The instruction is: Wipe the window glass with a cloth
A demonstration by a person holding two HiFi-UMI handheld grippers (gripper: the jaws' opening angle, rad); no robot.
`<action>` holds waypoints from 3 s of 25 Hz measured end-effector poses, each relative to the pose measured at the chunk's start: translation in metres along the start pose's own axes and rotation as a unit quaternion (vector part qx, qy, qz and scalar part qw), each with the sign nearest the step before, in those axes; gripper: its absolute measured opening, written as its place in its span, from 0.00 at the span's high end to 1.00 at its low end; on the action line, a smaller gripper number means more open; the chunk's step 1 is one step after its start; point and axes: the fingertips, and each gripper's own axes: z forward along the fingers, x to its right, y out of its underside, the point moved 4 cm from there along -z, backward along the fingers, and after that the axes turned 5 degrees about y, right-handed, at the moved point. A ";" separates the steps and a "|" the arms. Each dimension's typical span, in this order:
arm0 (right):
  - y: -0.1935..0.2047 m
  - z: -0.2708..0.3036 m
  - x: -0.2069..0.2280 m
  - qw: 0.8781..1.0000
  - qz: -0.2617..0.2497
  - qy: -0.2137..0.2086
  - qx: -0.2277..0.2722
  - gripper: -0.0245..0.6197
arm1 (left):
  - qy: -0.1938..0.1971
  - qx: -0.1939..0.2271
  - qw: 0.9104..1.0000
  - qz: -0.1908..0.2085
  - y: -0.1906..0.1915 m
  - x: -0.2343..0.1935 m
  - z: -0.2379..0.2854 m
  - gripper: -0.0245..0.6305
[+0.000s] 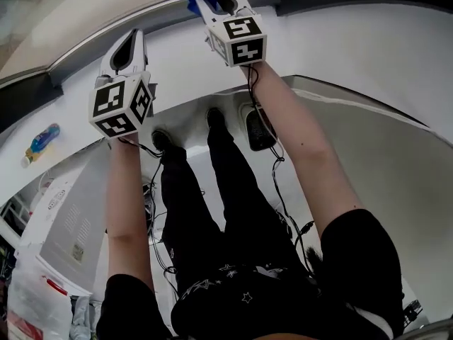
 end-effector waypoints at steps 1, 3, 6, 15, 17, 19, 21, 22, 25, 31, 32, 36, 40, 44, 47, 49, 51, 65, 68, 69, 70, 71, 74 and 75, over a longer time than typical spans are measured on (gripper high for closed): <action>0.003 -0.005 0.016 1.000 0.010 0.012 -0.001 0.82 | 0.007 -0.003 1.000 0.002 -0.001 0.009 0.008 0.95; 0.009 -0.013 0.047 0.999 0.025 0.038 -0.003 0.82 | 0.019 -0.008 1.000 0.010 -0.004 0.027 0.025 0.95; 0.015 -0.026 0.093 0.995 0.048 0.083 -0.005 0.82 | 0.034 -0.013 0.999 0.025 -0.010 0.048 0.046 0.95; 0.037 -0.056 0.178 0.972 0.141 0.188 -0.007 0.82 | 0.064 -0.009 0.997 0.048 -0.028 0.071 0.065 0.95; 0.035 -0.054 0.176 0.973 0.138 0.184 -0.011 0.82 | 0.058 -0.008 0.998 0.038 -0.028 0.067 0.063 0.95; 0.030 -0.050 0.165 0.977 0.127 0.174 -0.015 0.82 | 0.052 -0.007 0.998 0.027 -0.025 0.061 0.057 0.95; 0.024 -0.043 0.145 0.981 0.111 0.155 -0.021 0.82 | 0.039 -0.005 0.999 0.016 -0.019 0.051 0.046 0.95; 0.022 -0.038 0.130 0.984 0.104 0.143 -0.025 0.82 | 0.030 -0.006 0.999 0.010 -0.015 0.043 0.038 0.95; 0.019 -0.019 0.071 0.990 0.085 0.101 -0.041 0.82 | -0.003 -0.012 1.000 -0.005 -0.001 0.008 0.003 0.95; 0.012 0.033 -0.093 0.997 0.043 -0.009 -0.057 0.82 | -0.086 -0.007 0.996 -0.017 0.024 -0.092 -0.100 0.95; 0.011 0.045 -0.123 0.997 0.034 -0.030 -0.059 0.82 | -0.106 -0.005 0.994 -0.023 0.030 -0.112 -0.120 0.95; 0.004 0.090 -0.242 0.993 0.001 -0.101 -0.062 0.82 | -0.179 0.015 0.982 -0.061 0.049 -0.186 -0.195 0.95; -0.004 0.130 -0.345 0.984 -0.039 -0.163 -0.053 0.82 | -0.215 0.013 0.974 -0.069 0.071 -0.242 -0.240 0.95; 0.001 0.168 -0.409 0.977 -0.074 -0.190 -0.059 0.82 | -0.227 0.011 0.969 -0.098 0.095 -0.275 -0.251 0.95; 0.003 0.188 -0.432 0.976 -0.077 -0.194 -0.065 0.82 | -0.219 0.000 0.970 -0.105 0.107 -0.284 -0.245 0.95; 0.005 0.195 -0.433 0.977 -0.071 -0.189 -0.073 0.82 | -0.208 -0.008 0.973 -0.102 0.111 -0.284 -0.238 0.95; 0.009 0.197 -0.426 0.978 -0.070 -0.181 -0.079 0.82 | -0.196 -0.017 0.976 -0.099 0.114 -0.281 -0.229 0.95; 0.039 0.136 -0.224 0.992 -0.018 -0.071 -0.106 0.82 | -0.096 -0.052 0.993 -0.037 0.075 -0.189 -0.109 0.95; 0.044 0.114 -0.170 0.994 0.000 -0.038 -0.107 0.82 | -0.073 -0.056 0.996 -0.021 0.064 -0.153 -0.080 0.95; 0.044 0.107 -0.153 0.994 0.007 -0.029 -0.106 0.82 | -0.066 -0.059 0.996 -0.014 0.061 -0.141 -0.071 0.95; 0.045 0.099 -0.135 0.994 0.015 -0.021 -0.105 0.82 | -0.059 -0.061 0.996 -0.008 0.059 -0.128 -0.062 0.95; 0.045 0.092 -0.118 0.994 0.023 -0.014 -0.104 0.82 | -0.052 -0.064 0.997 -0.005 0.057 -0.114 -0.053 0.95; 0.045 0.070 -0.063 0.995 0.034 0.007 -0.097 0.82 | -0.029 -0.066 0.997 -0.003 0.051 -0.072 -0.023 0.95; 0.044 0.063 -0.044 0.995 0.038 0.017 -0.094 0.82 | -0.020 -0.068 0.997 -0.002 0.049 -0.058 -0.012 0.95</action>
